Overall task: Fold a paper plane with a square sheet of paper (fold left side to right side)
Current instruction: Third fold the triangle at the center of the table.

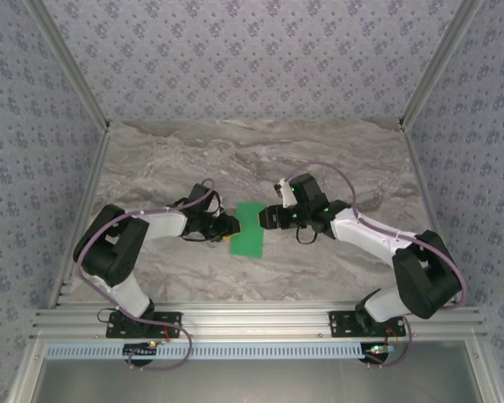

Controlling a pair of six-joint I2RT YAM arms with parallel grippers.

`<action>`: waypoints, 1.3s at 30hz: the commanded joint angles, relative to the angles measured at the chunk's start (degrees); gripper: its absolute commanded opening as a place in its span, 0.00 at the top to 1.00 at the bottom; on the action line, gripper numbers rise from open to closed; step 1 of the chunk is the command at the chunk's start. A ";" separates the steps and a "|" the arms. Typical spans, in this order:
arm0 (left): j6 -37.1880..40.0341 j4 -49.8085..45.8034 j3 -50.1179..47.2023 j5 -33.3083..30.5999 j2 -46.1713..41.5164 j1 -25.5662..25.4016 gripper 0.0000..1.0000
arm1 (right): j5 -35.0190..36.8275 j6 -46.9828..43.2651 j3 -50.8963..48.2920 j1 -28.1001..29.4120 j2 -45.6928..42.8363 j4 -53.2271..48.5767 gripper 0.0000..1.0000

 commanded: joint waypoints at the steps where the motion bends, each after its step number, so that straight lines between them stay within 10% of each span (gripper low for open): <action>1: -0.21 1.18 -0.49 0.31 -0.93 -0.63 0.79 | 5.40 -5.62 -2.28 4.32 -3.22 0.79 0.41; 13: -3.72 0.15 -0.42 0.07 -3.62 -2.93 0.98 | 27.80 -22.59 -14.41 24.92 -6.70 15.94 0.18; 23: -4.27 -0.72 -0.35 0.57 -4.59 -3.23 1.00 | 33.97 -29.10 -10.07 30.42 5.55 19.69 0.15; 33: -3.90 -1.25 -0.48 0.99 -5.08 -3.34 1.00 | 36.94 -30.42 -5.35 29.69 12.41 21.40 0.30; 39: -3.20 -2.14 -0.08 0.94 -5.04 -3.32 1.00 | 36.22 -30.33 -5.59 29.20 11.68 21.28 0.56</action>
